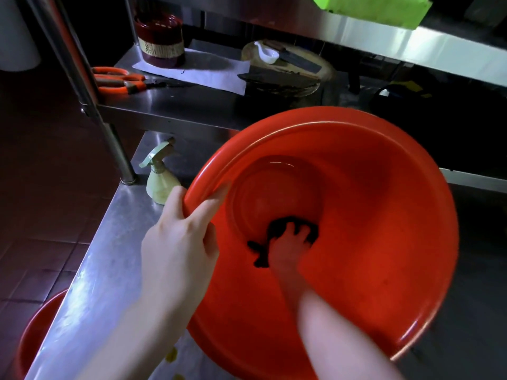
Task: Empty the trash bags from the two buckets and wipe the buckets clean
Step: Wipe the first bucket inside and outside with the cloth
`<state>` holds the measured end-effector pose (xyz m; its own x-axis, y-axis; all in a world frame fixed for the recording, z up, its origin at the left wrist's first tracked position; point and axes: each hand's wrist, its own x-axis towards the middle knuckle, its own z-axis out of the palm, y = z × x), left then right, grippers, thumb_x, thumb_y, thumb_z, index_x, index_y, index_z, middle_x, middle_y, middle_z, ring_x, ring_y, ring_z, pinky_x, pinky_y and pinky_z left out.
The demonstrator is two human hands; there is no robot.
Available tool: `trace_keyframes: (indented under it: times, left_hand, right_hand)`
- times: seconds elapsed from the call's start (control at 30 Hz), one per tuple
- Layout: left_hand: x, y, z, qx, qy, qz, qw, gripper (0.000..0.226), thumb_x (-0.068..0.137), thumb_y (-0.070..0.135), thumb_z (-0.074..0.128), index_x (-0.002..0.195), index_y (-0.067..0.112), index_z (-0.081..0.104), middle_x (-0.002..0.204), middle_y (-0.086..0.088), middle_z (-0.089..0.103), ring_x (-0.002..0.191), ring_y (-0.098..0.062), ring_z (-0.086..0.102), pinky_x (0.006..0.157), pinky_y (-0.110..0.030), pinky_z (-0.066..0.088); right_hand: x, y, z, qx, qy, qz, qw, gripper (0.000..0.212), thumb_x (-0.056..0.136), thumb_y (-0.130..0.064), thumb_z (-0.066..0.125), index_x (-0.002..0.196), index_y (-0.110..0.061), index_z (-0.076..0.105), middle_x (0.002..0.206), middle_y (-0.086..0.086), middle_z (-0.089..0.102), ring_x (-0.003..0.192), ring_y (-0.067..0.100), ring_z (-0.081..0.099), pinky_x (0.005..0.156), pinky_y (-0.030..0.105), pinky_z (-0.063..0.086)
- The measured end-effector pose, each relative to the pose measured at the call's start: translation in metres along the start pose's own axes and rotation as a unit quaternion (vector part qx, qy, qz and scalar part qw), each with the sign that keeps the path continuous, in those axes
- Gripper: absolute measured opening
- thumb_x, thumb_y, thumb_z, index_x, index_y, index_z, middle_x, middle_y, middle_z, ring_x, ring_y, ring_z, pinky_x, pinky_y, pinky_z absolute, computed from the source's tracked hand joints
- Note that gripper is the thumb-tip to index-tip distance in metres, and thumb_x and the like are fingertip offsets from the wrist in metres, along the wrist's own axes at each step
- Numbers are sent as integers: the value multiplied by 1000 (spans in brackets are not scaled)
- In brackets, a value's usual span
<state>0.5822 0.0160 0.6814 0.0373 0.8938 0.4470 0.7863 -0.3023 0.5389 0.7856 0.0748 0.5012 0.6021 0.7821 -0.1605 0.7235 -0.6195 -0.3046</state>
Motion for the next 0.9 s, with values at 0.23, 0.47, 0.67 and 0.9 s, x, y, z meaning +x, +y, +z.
trace_keyframes:
  times: [0.23,0.47,0.67,0.9]
  left_hand:
    - [1,3,-3,21,3,0,1000,63,74,-8,59,125,27,66,88,-8,47,59,-35,50,48,-41,49]
    - [-1,9,-3,26,-4,-7,1000,70,73,-9,61,132,30,61,91,-9,49,64,-33,52,52,-41,50]
    - [-10,10,5,11,-17,-18,1000,70,76,-6,60,134,33,58,100,-10,53,71,-31,53,52,-41,51]
    - [-9,12,11,11,-1,-28,1000,71,74,-9,63,132,30,60,92,-9,50,64,-30,50,50,-39,49]
  right_hand:
    - [-22,-77,20,31,-67,-221,973,26,90,-18,54,113,-12,66,134,8,49,116,33,49,100,35,30]
    - [1,20,-28,-263,-117,-440,851,33,95,-14,42,121,-14,64,143,2,39,130,30,36,95,40,40]
    - [51,36,-92,-460,-9,-275,844,41,97,-22,36,133,-20,56,148,4,36,135,31,29,108,45,26]
    - [-8,9,-27,-234,-163,-294,912,30,94,-17,43,115,-12,64,129,11,51,116,34,52,95,38,41]
